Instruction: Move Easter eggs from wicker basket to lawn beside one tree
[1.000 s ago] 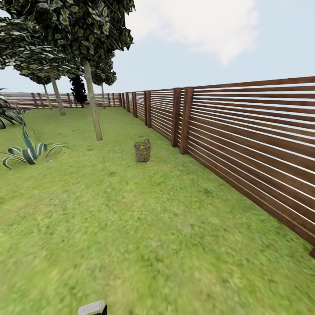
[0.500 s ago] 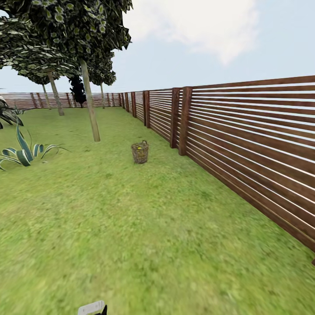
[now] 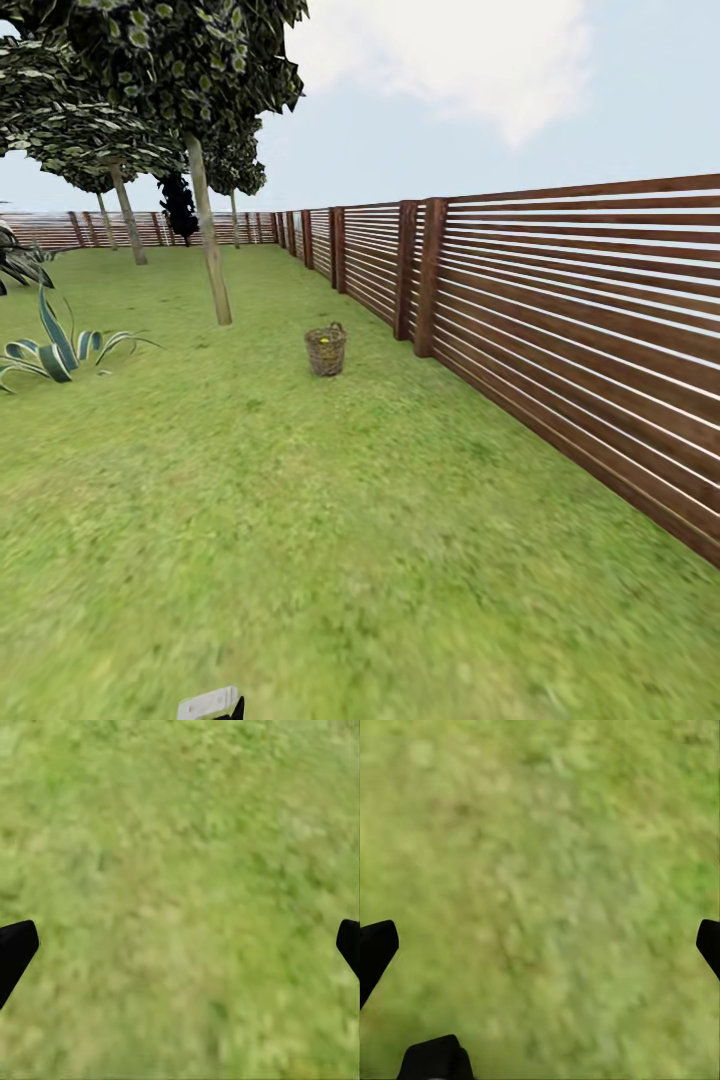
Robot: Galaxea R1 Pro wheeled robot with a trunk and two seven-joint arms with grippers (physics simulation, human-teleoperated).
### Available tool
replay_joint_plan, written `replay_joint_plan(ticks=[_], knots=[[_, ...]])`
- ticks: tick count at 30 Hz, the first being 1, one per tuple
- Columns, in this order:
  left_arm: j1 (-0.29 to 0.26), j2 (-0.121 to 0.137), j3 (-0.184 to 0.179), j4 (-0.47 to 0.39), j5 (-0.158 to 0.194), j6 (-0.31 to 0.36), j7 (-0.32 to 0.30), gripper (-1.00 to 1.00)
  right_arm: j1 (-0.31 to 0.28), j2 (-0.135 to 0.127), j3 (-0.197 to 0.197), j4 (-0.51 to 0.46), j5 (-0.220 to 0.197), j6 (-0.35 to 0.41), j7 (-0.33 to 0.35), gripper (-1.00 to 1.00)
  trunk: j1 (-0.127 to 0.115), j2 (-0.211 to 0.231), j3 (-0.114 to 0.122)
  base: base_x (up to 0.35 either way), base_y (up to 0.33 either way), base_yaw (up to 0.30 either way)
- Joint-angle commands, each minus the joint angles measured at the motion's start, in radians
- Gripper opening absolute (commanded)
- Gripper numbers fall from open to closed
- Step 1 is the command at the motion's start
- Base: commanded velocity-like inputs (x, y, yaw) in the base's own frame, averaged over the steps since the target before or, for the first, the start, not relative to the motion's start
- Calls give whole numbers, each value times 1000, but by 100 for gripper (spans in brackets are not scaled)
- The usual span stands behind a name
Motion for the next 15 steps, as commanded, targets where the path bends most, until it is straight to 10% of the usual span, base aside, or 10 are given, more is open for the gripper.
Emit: replay_joint_plan(ticks=[1,15], knots=[[-1,0,1,1,8,-3,0,100,-1,0,-2,0,0,-3,0,100,0,0,-1,210,245,0],[-1,0,1,1,8,-3,0,100,-1,2,-2,1,0,-3,0,100,0,0,-1,217,245,144]])
